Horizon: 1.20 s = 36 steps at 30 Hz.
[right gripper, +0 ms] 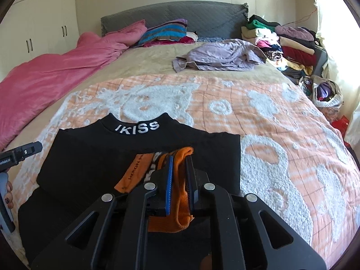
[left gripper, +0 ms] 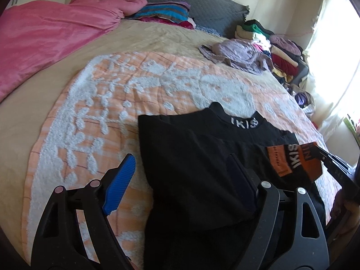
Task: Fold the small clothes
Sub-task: 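Lay the held orange cuff flat on the shirt body, open right tool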
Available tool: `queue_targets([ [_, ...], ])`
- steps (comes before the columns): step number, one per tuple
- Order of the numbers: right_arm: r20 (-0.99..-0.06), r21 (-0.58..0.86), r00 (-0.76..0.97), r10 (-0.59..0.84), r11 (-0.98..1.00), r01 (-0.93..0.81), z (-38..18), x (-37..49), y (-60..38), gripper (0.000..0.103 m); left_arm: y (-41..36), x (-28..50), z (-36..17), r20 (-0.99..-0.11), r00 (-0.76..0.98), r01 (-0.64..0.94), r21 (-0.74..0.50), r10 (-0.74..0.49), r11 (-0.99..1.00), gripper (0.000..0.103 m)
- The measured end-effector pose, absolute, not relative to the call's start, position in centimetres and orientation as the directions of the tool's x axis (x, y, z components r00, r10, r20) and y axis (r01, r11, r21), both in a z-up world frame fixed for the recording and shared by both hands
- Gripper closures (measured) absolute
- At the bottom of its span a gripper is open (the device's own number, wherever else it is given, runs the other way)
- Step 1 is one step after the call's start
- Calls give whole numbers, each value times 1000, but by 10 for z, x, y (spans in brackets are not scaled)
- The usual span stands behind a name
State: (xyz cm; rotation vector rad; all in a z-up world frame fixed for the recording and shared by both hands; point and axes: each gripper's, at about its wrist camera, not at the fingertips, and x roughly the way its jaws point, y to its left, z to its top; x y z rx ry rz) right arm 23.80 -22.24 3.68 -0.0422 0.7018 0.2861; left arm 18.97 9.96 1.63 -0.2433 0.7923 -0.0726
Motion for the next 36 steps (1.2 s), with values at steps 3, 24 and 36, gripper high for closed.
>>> queue_targets([
  [3,-637,37,741,211,969,-244,36,236,-225,82,93,189,14,-701,696,-13,-231,-157,973,30],
  [24,-714,45,611,343,893,-448,9,214,-156,75,81,196,-29,-793,531,27,-336,-298,942,87],
  [36,-771,74,569,285,928,-364,-19,227,-176,73,79,192,-29,-796,532,37,-317,-288,948,87],
])
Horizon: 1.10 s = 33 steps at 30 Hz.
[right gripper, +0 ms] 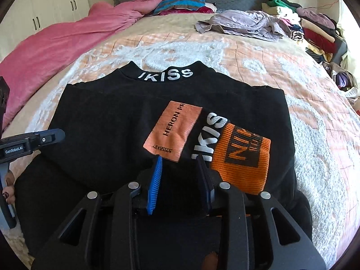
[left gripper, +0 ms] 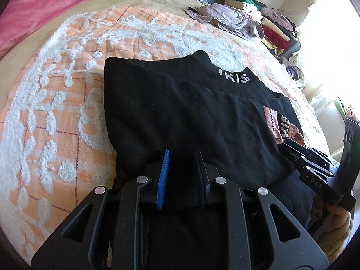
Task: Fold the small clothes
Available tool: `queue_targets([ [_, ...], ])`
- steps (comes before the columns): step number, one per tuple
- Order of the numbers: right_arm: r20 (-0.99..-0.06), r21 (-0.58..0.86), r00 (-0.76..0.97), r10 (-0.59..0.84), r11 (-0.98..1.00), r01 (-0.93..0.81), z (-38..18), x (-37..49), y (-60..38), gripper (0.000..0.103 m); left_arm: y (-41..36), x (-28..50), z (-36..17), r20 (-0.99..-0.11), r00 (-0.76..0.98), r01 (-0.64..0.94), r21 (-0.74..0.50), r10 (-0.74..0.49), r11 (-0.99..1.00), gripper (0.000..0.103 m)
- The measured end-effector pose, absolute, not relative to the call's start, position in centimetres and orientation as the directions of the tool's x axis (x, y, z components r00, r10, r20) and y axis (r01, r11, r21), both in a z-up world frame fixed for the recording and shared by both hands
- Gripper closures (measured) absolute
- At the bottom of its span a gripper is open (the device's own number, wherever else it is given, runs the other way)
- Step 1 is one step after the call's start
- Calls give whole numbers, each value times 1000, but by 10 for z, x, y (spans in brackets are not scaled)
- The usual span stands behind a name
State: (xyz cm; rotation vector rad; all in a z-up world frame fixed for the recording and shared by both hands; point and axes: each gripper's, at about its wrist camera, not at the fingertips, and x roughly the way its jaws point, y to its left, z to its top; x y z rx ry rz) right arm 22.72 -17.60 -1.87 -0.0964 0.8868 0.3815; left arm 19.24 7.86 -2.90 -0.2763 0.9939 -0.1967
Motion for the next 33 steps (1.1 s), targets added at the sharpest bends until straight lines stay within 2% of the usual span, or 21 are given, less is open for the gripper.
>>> queue_targets([
  [10,-735,108,597,321,925,-364,-4,214,-177,54,76,187,-21,-789,546,46,-308,-282,950,86],
  [12,-730,116,602,324,927,-358,-2,211,-178,44,75,185,-18,-784,550,50,-311,-286,949,83],
  [17,-719,136,609,333,928,-347,1,207,-181,33,74,181,-13,-775,562,57,-311,-288,949,77],
  [19,-709,143,618,339,928,-344,4,205,-182,27,74,179,-10,-769,570,62,-312,-290,948,71],
  [21,-700,147,629,337,931,-335,8,202,-184,16,74,178,-6,-759,580,66,-319,-296,946,58],
  [26,-682,169,644,347,931,-324,16,198,-188,9,73,172,10,-723,626,84,-311,-293,947,32],
  [28,-675,176,649,352,930,-321,19,197,-190,7,73,169,14,-717,642,82,-291,-274,953,29],
  [30,-672,183,650,354,930,-318,22,197,-191,6,73,165,17,-710,655,78,-276,-258,958,15],
  [33,-661,189,659,358,930,-316,26,194,-193,6,74,158,22,-693,687,64,-239,-217,969,10],
])
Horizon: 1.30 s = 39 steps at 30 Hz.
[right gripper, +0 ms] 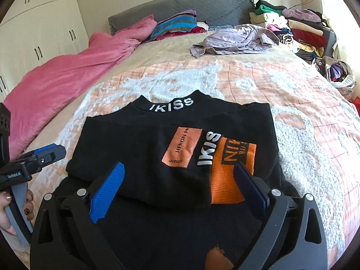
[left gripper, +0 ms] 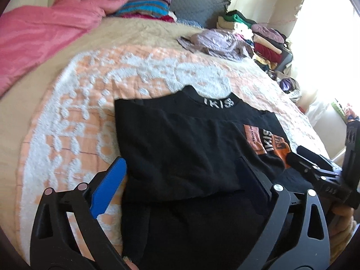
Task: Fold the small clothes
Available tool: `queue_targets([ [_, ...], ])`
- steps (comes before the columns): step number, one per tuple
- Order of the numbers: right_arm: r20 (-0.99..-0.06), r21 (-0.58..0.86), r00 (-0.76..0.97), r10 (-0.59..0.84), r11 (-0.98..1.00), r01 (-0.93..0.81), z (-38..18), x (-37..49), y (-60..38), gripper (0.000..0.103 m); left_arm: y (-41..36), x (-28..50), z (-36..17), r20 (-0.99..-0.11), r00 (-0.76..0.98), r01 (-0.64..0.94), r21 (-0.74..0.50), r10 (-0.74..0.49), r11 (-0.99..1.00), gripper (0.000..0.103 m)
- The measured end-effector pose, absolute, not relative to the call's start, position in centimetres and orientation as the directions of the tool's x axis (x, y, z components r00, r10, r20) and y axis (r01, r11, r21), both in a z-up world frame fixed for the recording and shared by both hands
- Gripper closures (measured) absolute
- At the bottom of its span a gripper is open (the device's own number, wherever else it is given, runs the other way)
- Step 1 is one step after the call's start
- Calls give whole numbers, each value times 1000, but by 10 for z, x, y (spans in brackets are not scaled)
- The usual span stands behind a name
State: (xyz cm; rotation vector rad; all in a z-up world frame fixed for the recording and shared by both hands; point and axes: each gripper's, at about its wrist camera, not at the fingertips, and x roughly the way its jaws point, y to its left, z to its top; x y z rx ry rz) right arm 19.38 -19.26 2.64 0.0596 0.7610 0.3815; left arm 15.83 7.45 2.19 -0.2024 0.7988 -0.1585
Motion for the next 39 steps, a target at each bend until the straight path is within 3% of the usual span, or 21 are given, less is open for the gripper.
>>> queue_targets([
  [39,-531,181,763,368,929,-322,71,129,-216,5,79,94,36,-654,714,57,-303,-251,951,10],
])
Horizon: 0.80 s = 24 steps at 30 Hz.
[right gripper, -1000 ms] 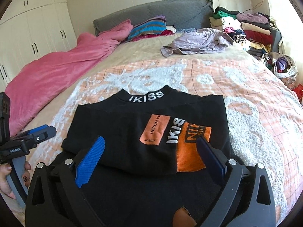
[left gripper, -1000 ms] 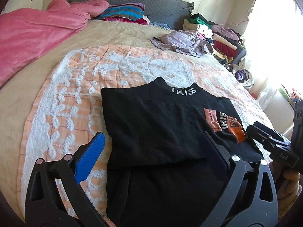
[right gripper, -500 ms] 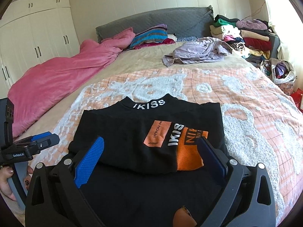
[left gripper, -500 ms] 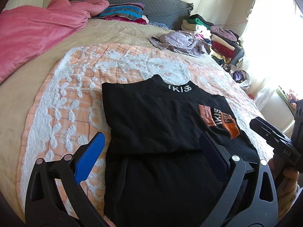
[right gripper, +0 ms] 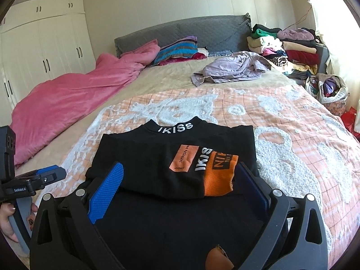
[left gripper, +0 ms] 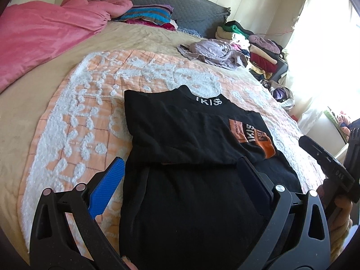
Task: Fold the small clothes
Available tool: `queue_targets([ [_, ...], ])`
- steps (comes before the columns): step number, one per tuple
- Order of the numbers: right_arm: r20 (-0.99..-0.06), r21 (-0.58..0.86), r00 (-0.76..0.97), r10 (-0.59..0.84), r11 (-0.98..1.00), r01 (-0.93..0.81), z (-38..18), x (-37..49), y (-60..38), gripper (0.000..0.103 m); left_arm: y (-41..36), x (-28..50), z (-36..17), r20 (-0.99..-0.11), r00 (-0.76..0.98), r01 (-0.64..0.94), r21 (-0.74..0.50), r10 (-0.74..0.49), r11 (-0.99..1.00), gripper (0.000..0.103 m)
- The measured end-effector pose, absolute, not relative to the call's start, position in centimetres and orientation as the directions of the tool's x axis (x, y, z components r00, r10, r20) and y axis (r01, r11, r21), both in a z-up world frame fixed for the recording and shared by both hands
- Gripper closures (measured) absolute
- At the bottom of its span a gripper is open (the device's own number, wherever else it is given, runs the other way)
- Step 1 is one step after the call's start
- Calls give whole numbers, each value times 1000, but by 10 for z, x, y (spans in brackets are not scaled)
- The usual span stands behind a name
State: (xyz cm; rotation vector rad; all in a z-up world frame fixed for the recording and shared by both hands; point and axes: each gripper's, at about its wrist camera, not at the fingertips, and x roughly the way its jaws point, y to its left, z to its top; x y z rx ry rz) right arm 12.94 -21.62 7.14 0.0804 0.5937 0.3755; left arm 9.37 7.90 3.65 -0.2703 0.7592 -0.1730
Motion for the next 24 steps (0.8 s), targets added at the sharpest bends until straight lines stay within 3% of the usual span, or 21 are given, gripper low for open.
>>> queue_targets([
  [24,-540,166,765,352,935,-313,71,91,-243,5,87,42,34,-710,683,0,-237,-173,972,10],
])
